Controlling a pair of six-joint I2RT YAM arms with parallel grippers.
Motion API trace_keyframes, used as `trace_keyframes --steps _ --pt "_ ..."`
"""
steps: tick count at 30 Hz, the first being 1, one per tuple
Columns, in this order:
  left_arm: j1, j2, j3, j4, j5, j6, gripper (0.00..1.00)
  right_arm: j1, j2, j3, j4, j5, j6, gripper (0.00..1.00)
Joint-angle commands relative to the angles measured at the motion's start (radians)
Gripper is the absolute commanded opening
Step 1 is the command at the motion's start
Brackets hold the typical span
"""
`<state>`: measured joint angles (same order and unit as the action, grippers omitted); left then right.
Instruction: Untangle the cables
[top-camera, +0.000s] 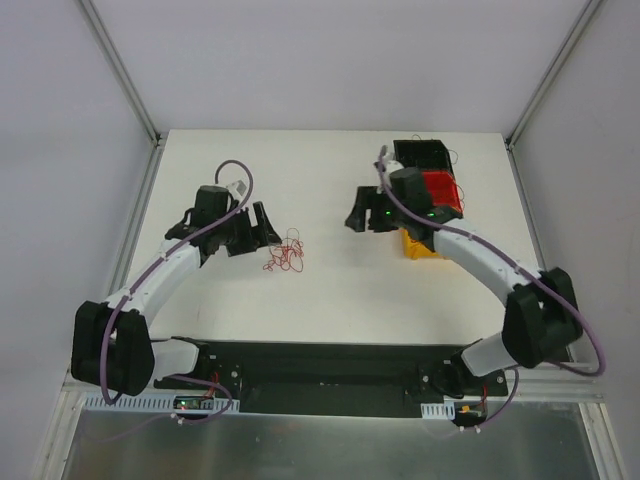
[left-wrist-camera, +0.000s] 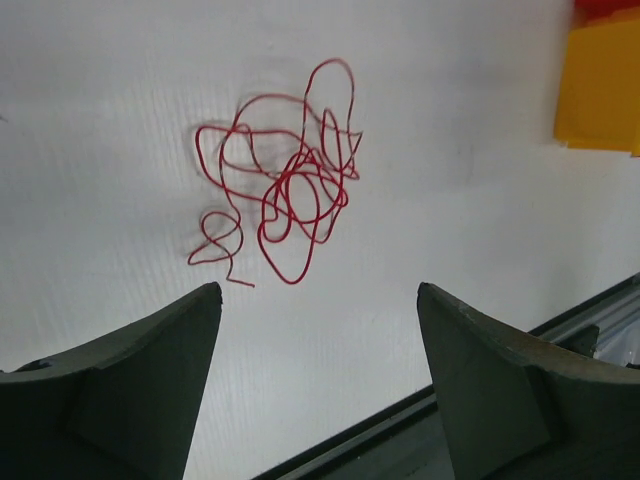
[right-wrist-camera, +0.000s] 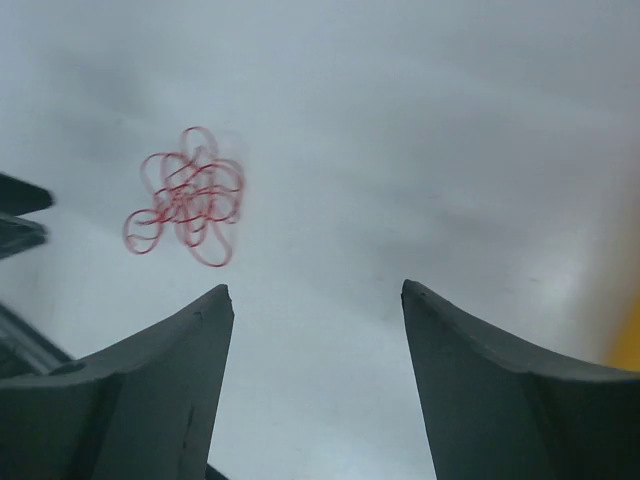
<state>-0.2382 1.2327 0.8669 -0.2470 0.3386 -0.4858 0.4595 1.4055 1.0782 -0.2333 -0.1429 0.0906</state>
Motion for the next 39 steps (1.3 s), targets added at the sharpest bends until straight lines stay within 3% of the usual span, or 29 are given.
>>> trace_keyframes --steps 1,4,8,13,18,24,28,34,39 --pt "0.000 0.019 -0.080 0.080 0.137 -0.051 0.73 0.142 0.186 0.012 0.323 -0.196 0.149 0.70" --pt "0.000 0.040 -0.100 0.092 0.119 -0.037 0.59 0.169 0.321 0.067 0.412 -0.225 0.152 0.64" --pt "0.000 0.108 -0.098 0.107 0.073 -0.030 0.60 0.166 0.455 0.126 0.511 -0.270 0.211 0.53" --pt "0.000 0.175 -0.072 0.138 0.074 -0.050 0.54 0.182 0.581 0.252 0.517 -0.300 0.193 0.53" --pt "0.000 0.122 -0.111 0.160 0.060 -0.051 0.51 0.199 0.671 0.350 0.486 -0.333 0.163 0.47" --pt "0.000 0.021 -0.170 0.158 0.097 -0.045 0.52 0.231 0.742 0.430 0.419 -0.331 0.123 0.29" --pt "0.000 -0.067 -0.197 0.153 0.120 -0.036 0.55 0.235 0.744 0.439 0.381 -0.299 0.084 0.31" --pt "0.000 -0.148 -0.198 0.153 0.166 -0.025 0.58 0.240 0.710 0.394 0.328 -0.245 0.012 0.46" --pt "-0.001 -0.138 -0.198 0.153 0.194 -0.027 0.58 0.242 0.696 0.353 0.334 -0.250 0.009 0.42"
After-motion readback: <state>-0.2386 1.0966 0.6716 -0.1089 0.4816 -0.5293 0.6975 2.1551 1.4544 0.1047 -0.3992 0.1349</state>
